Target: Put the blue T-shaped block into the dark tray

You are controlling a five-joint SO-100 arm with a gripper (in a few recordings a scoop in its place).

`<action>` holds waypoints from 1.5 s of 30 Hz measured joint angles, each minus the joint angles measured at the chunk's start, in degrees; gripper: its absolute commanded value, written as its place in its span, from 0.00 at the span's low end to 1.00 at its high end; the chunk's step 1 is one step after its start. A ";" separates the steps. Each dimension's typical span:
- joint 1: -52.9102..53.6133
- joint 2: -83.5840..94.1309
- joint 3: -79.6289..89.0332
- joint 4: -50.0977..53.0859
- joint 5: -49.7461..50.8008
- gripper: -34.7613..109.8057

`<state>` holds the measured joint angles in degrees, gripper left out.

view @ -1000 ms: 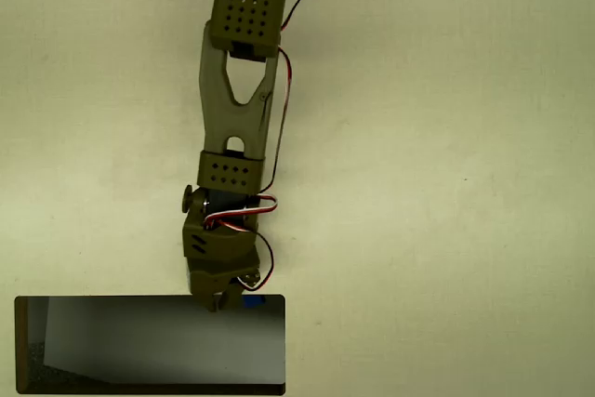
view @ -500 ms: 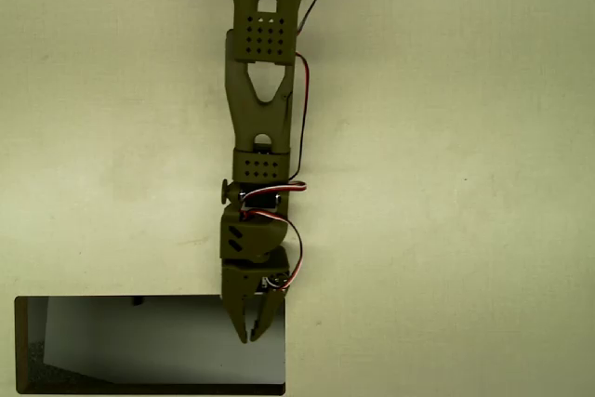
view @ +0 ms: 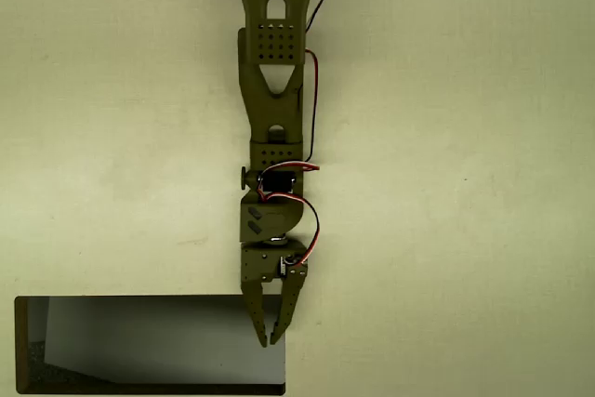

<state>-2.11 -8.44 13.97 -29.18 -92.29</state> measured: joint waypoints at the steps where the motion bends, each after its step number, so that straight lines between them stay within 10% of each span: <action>1: 0.00 -0.09 0.09 -0.44 0.00 0.24; 45: 0.44 -0.09 3.16 -6.94 0.44 0.24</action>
<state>-1.67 -8.53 17.14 -36.12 -91.85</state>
